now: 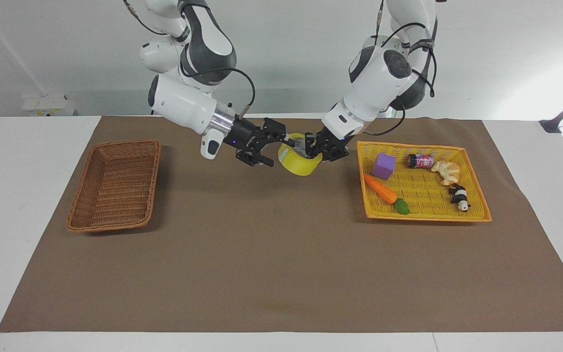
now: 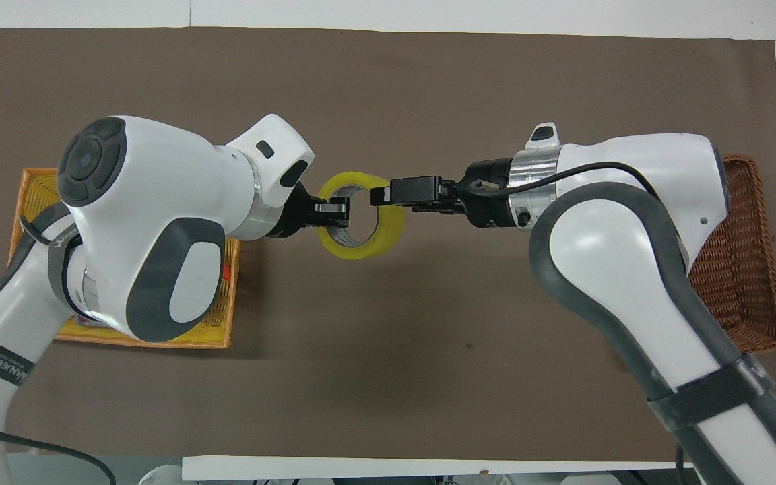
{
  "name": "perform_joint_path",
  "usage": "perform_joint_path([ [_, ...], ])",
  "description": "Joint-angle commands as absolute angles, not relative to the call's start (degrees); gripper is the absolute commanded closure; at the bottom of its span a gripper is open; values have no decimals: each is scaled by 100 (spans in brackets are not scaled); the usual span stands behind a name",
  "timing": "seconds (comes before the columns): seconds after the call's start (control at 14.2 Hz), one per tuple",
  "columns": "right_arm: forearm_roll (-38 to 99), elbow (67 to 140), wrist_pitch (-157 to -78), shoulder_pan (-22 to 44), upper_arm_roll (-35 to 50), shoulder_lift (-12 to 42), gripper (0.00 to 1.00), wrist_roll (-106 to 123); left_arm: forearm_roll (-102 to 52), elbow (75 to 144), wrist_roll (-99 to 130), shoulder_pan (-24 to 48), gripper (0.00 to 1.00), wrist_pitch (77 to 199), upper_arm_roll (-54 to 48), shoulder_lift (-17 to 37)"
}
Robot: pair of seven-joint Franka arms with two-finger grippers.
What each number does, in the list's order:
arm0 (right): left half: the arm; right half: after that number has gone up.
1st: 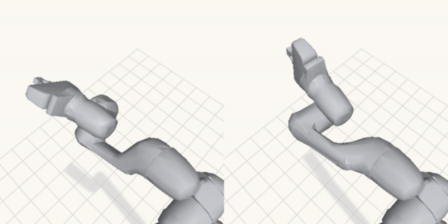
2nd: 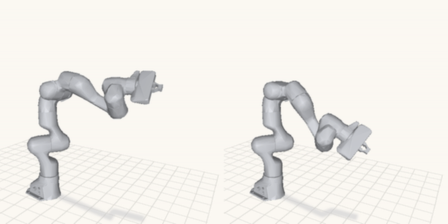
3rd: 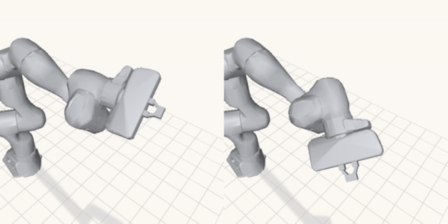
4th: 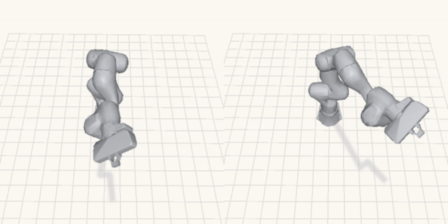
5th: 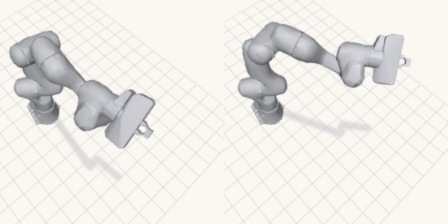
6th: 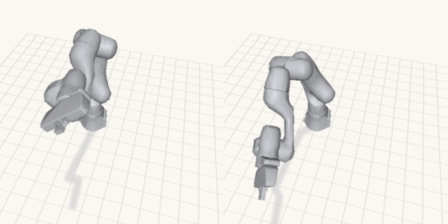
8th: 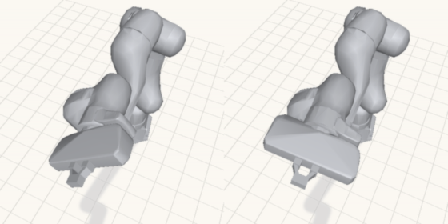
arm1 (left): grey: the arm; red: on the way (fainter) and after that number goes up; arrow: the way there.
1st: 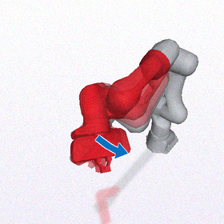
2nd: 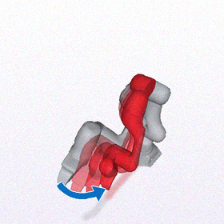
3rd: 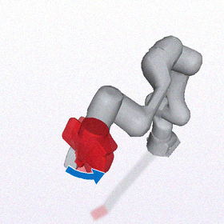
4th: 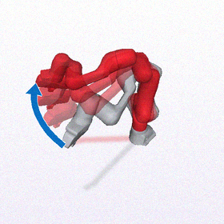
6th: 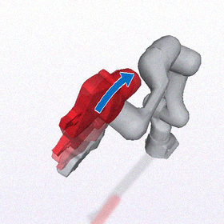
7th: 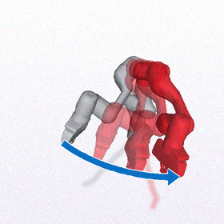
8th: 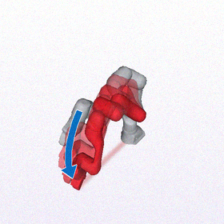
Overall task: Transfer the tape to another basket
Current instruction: 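Grasp the tape with the right gripper while the left gripper holds it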
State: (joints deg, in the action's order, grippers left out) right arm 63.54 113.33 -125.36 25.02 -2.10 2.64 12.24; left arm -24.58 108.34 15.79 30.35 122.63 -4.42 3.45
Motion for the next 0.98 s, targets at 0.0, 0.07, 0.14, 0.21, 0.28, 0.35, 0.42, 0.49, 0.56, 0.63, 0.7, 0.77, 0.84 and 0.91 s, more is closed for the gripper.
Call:
perform_joint_path([
  [0.0, 6451, 11479, -12542, 2558, -211, 132, 0, 1125, -2558, 10775, 1547, 3032, 98, 12243, -413, 343],
  [0.07, 6451, 11479, -12542, 2558, -211, 132, 0, 1116, -2558, 10775, 1547, 3032, 98, 12243, -413, 343],
  [0.14, 6451, 11479, -12542, 2558, -211, 123, 2, 1116, -2558, 10775, 1547, 3032, 98, 12243, -413, 343],
  [0.21, 6451, 11496, -12533, 2558, -211, 123, 12, 1116, -2558, 10775, 1547, 3032, 98, 12243, -413, 343],
  [0.28, 6451, 11496, -12525, 2540, -211, 123, 27, 1125, -2558, 10784, 1547, 3024, 98, 12243, -404, 343],
  [0.35, 6451, 11496, -12516, 2540, -211, 123, 48, 1125, -2558, 10775, 1547, 3023, 98, 12243, -404, 351],
  [0.42, 6451, 11505, -12498, 2540, -211, 123, 67, 1116, -2558, 10775, 1547, 3023, 98, 12243, -404, 343],
  [0.49, 6442, 11496, -12489, 2540, -211, 123, 83, 1108, -2558, 10784, 1547, 3015, 98, 12243, -413, 351],
  [0.56, 6434, 11496, -12489, 2540, -211, 123, 88, 1116, -2558, 10784, 1538, 3015, 98, 12278, -413, 352],
  [0.63, 6434, 11496, -12489, 2540, -211, 123, 96, 1116, -2558, 10775, 1538, 3015, 98, 12252, -413, 352],
  [0.7, 6434, 11487, -12489, 2540, -211, 123, 100, 1116, -2558, 10784, 1538, 3015, 98, 12252, -413, 352],
  [0.77, 6434, 11487, -12489, 2523, -211, 123, 100, 1116, -2558, 10775, 1547, 3015, 98, 12261, -404, 352],
  [0.84, 6434, 11487, -12463, 2514, -211, 123, 100, 1116, -2558, 10775, 1547, 3015, 98, 12252, -404, 352],
  [0.91, 6434, 11479, -12411, 2505, -211, 123, 100, 1116, -2558, 10775, 1564, 3032, 97, 12269, -404, 352],
])
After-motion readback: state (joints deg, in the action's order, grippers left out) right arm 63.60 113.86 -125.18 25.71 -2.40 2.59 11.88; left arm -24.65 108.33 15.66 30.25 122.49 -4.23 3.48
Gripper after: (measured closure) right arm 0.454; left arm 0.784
